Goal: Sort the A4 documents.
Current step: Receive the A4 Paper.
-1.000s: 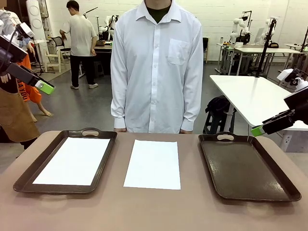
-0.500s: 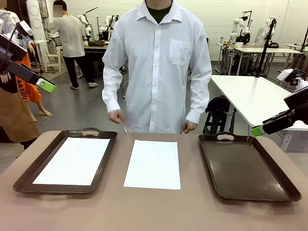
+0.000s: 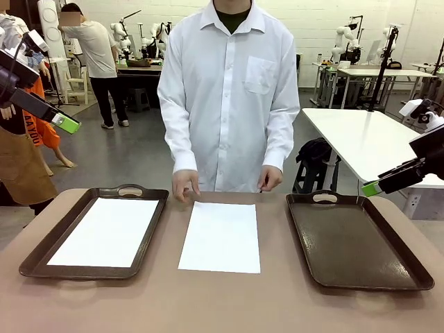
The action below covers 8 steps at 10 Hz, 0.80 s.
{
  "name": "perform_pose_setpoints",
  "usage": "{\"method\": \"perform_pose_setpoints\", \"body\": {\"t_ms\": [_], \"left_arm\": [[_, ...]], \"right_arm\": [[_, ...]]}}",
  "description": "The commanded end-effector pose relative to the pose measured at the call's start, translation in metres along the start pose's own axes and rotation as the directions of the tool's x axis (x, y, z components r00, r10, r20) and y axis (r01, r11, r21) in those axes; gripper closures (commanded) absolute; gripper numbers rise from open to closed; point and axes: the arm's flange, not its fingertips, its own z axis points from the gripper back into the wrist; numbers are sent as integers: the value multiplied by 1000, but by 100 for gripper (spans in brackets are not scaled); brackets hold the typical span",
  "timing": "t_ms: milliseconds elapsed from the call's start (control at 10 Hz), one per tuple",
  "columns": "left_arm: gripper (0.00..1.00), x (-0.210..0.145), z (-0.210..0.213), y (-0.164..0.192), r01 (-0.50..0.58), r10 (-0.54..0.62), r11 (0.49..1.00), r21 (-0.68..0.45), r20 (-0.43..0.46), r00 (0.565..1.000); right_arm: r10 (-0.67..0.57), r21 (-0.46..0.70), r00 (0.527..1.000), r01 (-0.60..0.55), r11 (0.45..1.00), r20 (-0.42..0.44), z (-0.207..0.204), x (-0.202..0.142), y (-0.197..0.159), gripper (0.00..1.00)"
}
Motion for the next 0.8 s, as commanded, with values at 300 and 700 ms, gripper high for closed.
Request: {"method": "perform_pose_setpoints", "body": {"t_ms": [300, 700], "left_arm": [[0, 0, 0, 0, 3, -3, 1000, 0, -5, 1000], [0, 0, 0, 0, 3, -3, 1000, 0, -5, 1000]], "right_arm": [[2, 20, 1000, -2, 1000, 8, -3, -1, -2, 0], [2, 20, 1000, -2, 1000, 8, -3, -1, -2, 0]]}}
